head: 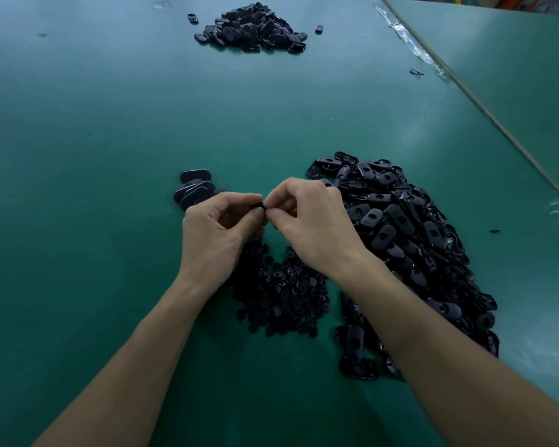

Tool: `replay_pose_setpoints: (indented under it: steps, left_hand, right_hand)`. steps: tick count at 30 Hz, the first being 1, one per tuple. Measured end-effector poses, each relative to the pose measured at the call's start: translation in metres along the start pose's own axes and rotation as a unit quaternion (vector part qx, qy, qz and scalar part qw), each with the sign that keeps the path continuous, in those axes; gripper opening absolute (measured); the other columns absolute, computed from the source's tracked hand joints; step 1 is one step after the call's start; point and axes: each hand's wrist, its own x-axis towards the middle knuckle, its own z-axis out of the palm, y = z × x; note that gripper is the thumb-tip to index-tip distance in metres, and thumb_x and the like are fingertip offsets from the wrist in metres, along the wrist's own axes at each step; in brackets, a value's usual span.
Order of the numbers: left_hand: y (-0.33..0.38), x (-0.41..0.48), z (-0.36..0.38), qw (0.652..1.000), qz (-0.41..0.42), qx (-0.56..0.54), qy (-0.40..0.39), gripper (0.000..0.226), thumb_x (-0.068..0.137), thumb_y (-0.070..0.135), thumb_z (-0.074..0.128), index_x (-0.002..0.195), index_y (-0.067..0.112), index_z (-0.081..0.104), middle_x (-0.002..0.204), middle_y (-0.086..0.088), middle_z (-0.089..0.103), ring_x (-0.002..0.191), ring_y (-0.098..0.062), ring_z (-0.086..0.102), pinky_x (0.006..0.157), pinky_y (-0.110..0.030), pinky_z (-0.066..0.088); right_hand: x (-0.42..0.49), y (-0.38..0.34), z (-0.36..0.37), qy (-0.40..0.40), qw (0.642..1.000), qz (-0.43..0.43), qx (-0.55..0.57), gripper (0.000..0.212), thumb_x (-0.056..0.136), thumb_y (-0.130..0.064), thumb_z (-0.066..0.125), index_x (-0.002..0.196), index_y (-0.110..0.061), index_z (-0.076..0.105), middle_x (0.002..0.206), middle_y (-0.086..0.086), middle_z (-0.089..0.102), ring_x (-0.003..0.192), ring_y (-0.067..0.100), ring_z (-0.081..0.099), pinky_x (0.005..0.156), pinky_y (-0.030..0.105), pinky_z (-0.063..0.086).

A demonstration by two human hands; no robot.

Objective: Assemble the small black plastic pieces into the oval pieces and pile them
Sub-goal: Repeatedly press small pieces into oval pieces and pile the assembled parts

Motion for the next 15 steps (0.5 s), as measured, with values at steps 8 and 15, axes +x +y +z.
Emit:
replay_pose_setpoints:
  steps: [8, 15]
  left_hand:
    - [-0.0008, -0.0008, -0.0012, 0.999, 0.012, 0.036, -0.016, 0.022, 0.086, 0.001, 0.075, 0.095, 0.021, 0.075, 0.089, 0.001, 0.078, 0.081, -0.018, 0.076, 0.073, -0.026, 0.06]
    - [0.0001, -0.0018, -0.0028, 0.997, 0.034, 0.064, -0.033, 0.028, 0.086, 0.002, 0.075, 0.096, 0.028, 0.075, 0.092, 0.003, 0.078, 0.087, -0.018, 0.076, 0.079, -0.035, 0.06]
  right_hand:
    - [-0.0024, -0.002, -0.0026, 0.003, 1.0, 0.01, -0.006, 0.012, 0.093, -0.009, 0.065, 0.095, -0.017, 0.074, 0.08, -0.006, 0.068, 0.068, -0.003, 0.061, 0.063, 0.004, 0.046]
    - [-0.0031, -0.0043, -0.0036, -0.008, 0.999, 0.006, -0.035, 0.014, 0.094, -0.008, 0.063, 0.096, -0.016, 0.074, 0.086, 0.001, 0.07, 0.081, 0.013, 0.065, 0.077, 0.027, 0.056]
